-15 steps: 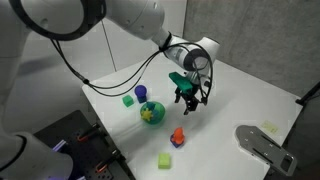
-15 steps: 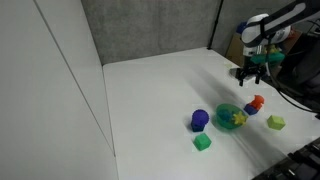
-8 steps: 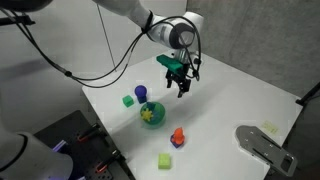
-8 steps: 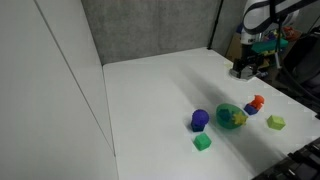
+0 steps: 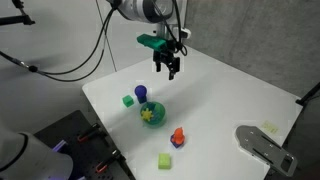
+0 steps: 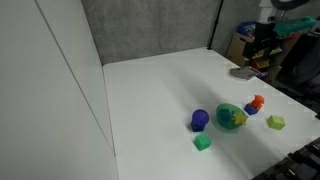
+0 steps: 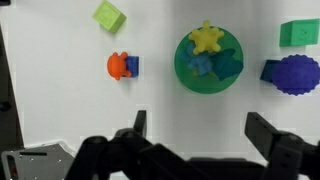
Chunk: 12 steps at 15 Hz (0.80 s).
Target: Remove the orange object from the bowl
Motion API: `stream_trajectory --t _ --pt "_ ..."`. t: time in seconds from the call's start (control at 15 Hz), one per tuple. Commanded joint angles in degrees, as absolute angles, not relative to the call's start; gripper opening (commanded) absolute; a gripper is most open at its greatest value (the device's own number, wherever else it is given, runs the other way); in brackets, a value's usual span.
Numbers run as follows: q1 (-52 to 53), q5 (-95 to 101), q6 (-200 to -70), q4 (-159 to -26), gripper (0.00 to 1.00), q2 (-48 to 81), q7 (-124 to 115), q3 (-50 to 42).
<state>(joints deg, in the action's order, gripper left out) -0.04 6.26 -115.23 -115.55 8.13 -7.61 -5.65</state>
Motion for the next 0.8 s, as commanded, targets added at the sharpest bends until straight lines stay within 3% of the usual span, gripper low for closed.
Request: stream_trajectory --t 0.0,0.73 --pt "-0.86 5.12 -118.37 -122.32 1.0 -1.16 -7.8 -4.49" --pt "-0.62 -1.15 -111.34 -120.2 1.0 -12.38 -4.94 -2.74"
